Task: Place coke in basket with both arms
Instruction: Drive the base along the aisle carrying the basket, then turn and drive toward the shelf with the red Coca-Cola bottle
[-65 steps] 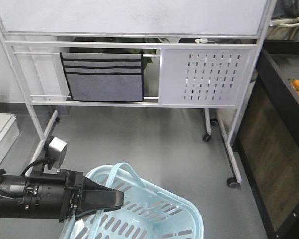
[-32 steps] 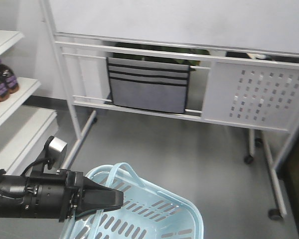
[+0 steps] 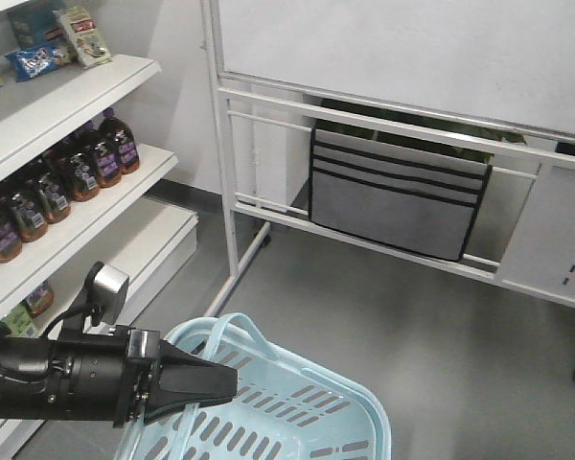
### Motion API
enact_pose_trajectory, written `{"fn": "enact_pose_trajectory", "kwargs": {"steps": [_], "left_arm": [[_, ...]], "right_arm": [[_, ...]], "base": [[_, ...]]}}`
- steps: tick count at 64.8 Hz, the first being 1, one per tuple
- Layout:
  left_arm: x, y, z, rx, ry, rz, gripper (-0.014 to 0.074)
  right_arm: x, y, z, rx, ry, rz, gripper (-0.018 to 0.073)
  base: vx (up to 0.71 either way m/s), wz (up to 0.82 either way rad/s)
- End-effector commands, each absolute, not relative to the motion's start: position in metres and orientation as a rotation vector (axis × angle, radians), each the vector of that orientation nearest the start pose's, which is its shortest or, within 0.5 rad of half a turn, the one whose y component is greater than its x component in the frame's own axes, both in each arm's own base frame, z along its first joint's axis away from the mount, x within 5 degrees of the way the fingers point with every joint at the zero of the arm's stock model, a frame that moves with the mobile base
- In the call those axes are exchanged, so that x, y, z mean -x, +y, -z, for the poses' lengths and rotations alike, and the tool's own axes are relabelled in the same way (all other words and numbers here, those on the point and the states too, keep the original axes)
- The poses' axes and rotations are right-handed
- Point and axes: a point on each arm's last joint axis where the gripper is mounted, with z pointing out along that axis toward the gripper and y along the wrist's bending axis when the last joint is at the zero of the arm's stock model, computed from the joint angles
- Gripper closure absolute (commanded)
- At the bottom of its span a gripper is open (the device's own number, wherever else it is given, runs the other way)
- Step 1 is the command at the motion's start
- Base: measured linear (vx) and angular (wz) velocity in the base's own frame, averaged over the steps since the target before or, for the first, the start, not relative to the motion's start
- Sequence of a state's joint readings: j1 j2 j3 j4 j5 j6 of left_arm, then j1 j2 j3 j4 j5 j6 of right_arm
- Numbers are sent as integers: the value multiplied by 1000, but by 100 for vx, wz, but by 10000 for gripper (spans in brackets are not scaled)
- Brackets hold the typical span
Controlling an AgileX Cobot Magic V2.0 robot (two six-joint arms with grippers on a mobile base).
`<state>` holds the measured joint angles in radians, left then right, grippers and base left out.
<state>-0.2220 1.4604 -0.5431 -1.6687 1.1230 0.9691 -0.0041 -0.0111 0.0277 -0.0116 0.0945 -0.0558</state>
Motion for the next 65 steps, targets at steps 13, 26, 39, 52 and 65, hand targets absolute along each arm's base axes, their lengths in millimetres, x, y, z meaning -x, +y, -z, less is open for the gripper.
{"fn": "enact_pose_trajectory", "kwargs": {"steps": [13,26,39,52,65], "left_arm": [[-204,-133,-240,-8,2172,1918,603],[-204,-133,-240,-8,2172,1918,603],[-204,-133,-240,-8,2172,1918,603],[-204,-133,-240,-8,2172,1918,603],[-204,-133,-240,-8,2172,1918,603]], "right_arm": [[-56,-1,-201,51,1513,68,569],[-56,-1,-201,51,1513,68,569],[-56,-1,-201,51,1513,68,569],[-56,-1,-201,51,1513,68,569],[-56,-1,-201,51,1513,68,569]], "base": [[17,36],[16,39],[14,43],[13,49],[12,48]]}}
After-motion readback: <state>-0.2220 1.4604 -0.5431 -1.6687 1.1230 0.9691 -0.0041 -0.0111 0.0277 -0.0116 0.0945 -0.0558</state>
